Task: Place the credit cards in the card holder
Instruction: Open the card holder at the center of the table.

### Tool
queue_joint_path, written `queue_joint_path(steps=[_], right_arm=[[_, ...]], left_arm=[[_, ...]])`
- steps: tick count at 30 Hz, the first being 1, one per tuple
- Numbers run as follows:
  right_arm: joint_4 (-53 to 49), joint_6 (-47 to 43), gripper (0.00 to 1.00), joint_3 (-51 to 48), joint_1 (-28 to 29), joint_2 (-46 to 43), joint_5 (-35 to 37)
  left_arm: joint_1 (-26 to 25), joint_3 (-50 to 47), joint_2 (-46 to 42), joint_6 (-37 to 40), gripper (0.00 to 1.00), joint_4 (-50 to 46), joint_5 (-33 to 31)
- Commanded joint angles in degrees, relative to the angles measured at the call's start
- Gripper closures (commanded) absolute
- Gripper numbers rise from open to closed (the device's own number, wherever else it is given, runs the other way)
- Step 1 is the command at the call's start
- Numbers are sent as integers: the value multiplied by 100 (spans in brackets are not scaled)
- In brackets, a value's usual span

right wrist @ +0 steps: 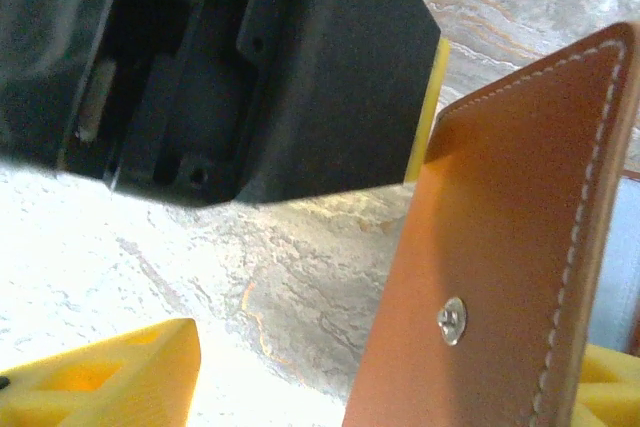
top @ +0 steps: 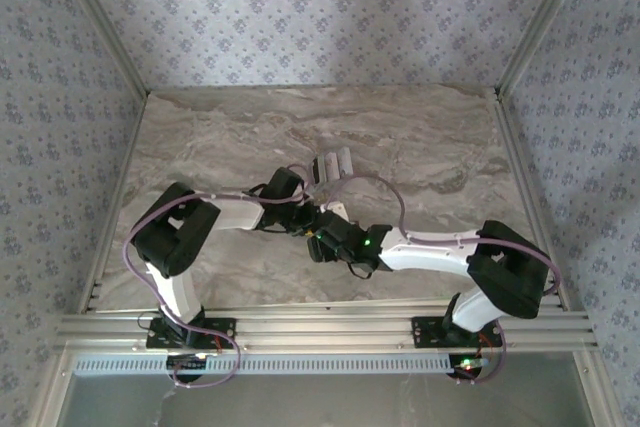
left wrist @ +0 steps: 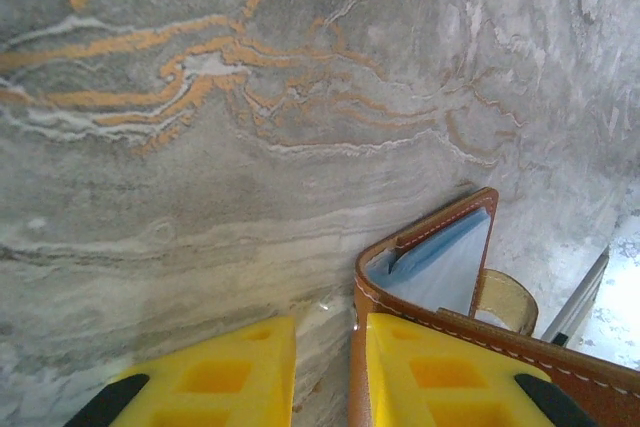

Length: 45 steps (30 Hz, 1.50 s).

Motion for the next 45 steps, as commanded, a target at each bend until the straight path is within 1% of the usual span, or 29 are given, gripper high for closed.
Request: queue_joint_path(steps=[1, 4, 6, 8, 11, 12, 15, 16, 20, 23, 24, 25, 27, 30, 31, 33, 40, 42, 45], right_arm=[[-401, 4, 31, 83, 108, -28, 457], [-460, 24, 36, 41, 115, -168, 672], [-624, 15, 42, 118, 160, -192, 898], [-820, -10, 53, 241, 224, -143, 1149], [-1187, -21, 78, 545, 348, 152, 1519], [-1325, -21, 84, 683, 404, 282, 1673], [-1759, -4, 99, 1093, 675, 750, 2138], [-1890, 5, 100, 1208, 749, 893, 2266], [-2375, 6, 100, 1847, 993, 1695, 2606], [-2808, 7, 100, 2461, 1200, 2308, 2782], [-2881, -15, 99, 2612, 1246, 2470, 2799], [-2893, -53, 94, 2717, 1302, 2621, 2764], [-2795, -128, 89, 2803, 1326, 2798, 2578], [-2332, -180, 80, 2619, 1277, 2743, 2089], [-2121, -180, 75, 2501, 1233, 2660, 1871], [-1695, -393, 67, 2109, 1100, 2445, 1419], [-417, -389, 43, 1138, 564, 1823, -18], [-113, -378, 38, 935, 413, 1723, -365], [291, -363, 34, 687, 226, 1651, -842]], left_arm=[[-79, 78, 487, 92, 75, 583, -354], [-54, -39, 463, 65, 76, 619, -376], [-30, -121, 445, 50, 76, 640, -389], [0, -191, 424, 27, 76, 685, -366], [87, -287, 287, -44, 77, 737, -261], [138, -323, 195, -53, 77, 721, -224], [427, -530, -289, -30, 78, 479, -214], [521, -584, -465, 4, 77, 355, -222], [875, -763, -1191, 237, 77, -290, -345], [1041, -802, -1619, 405, 78, -709, -389], [1092, -804, -1728, 435, 77, -777, -395], [1137, -808, -1826, 462, 77, -862, -398], [1167, -759, -1933, 534, 77, -1009, -385], [1159, -665, -1929, 615, 77, -1089, -209], [1165, -656, -1921, 637, 77, -1098, -180], [1167, -633, -1880, 673, 78, -1119, -152], [1158, -659, -1735, 692, 78, -1032, -10], [1150, -658, -1742, 698, 78, -1032, -9], [1157, -631, -1695, 721, 78, -1032, 24]])
